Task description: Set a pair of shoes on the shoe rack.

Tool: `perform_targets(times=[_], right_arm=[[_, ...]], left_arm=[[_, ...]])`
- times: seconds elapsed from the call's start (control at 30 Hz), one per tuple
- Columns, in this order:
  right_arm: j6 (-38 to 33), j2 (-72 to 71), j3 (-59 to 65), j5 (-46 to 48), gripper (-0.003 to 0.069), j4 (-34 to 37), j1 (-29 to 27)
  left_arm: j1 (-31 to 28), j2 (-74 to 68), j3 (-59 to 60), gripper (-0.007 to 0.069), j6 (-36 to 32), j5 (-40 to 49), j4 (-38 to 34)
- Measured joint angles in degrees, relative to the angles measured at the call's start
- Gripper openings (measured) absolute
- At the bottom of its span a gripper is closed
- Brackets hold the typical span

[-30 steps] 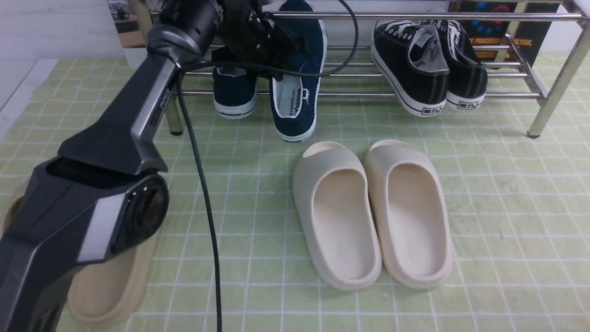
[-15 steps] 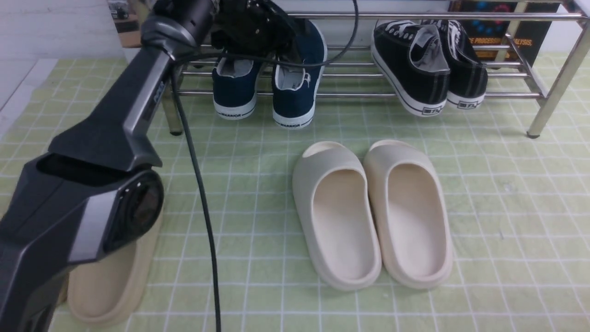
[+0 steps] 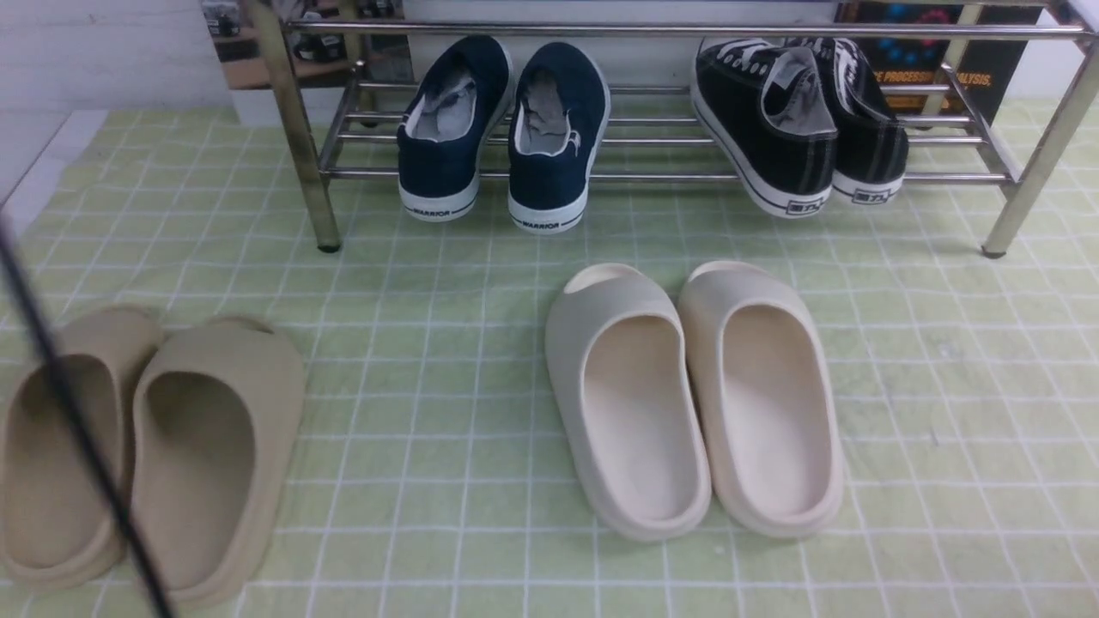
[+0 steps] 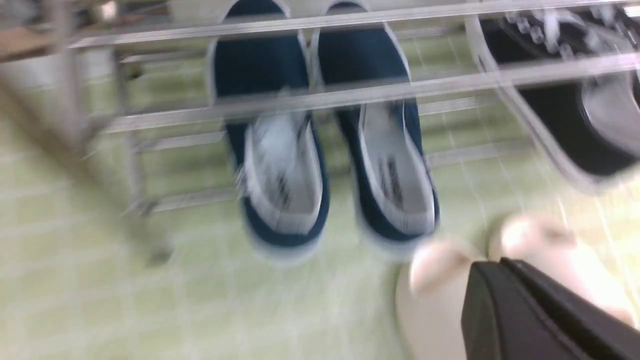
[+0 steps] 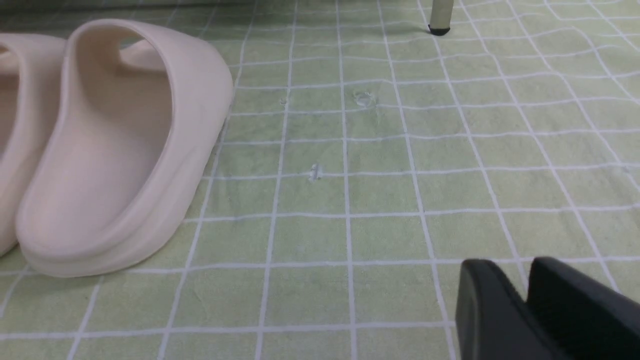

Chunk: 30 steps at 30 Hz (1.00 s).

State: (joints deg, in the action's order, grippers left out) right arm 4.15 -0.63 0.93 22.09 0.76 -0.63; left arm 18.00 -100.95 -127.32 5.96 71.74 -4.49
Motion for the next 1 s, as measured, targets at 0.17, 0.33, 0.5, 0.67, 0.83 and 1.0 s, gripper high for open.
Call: perform_targets(times=[0.17,0.33,0.5,0.67,0.83,1.0], right_arm=[[0.0,0.0,0.0,0.0,0.0166,0.0,0.0],[0.0,0.0,0.0,0.0,0.0174,0.0,0.0],[0.0,0.0,0.0,0.0,0.018,0.0,0.0],[0.0,0.0,0.0,0.0,0.0185,0.0,0.0],[0.0,0.0,0.0,0.0,0.0195,0.0,-0.1],[0.0,0.0,0.0,0.0,0.0203,0.0,-0.2]], left_arm=[[-0.1,25.1,31.7,-0.0013,0.9,-7.5,-0.2],[-0.1,43.0,66.3,-0.0013,1.9,-33.3,-3.3],[-0.1,55.6,92.5,-0.0013,2.0,-53.4,-4.3],[-0.1,64.7,108.2,-0.0013,2.0,-66.1,-4.5],[-0.1,76.0,119.3,-0.0013,-1.1,-74.2,-3.6],[-0.2,82.5,125.3,-0.0013,-3.2,-75.1,-3.2]])
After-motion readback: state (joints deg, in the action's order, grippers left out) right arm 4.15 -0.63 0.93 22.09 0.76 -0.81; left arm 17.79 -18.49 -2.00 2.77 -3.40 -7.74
